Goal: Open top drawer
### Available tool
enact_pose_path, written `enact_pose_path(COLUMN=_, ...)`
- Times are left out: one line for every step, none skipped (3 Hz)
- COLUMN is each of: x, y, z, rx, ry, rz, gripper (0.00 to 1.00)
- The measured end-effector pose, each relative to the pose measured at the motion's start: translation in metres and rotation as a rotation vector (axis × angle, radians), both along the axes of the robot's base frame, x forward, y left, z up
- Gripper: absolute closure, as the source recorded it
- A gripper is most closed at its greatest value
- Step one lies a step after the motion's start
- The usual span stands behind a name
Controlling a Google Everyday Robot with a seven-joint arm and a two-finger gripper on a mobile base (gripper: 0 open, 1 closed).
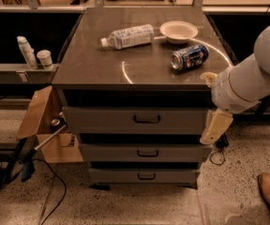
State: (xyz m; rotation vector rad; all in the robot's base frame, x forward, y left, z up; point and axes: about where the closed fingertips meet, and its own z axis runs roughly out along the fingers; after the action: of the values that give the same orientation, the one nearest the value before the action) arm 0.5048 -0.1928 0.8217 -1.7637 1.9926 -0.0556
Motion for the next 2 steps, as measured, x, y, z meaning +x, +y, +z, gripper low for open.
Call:
enact_pose_path(x=0.0167, y=0.0019, z=-0.0326, rx=-0.001, ry=0.041, rz=-0.006, gripper=0.00)
enact_pose_path(x=0.0163, y=0.0023, z=-0.0350, rx=-0.005, ry=0.046, rz=-0.007, gripper=0.00)
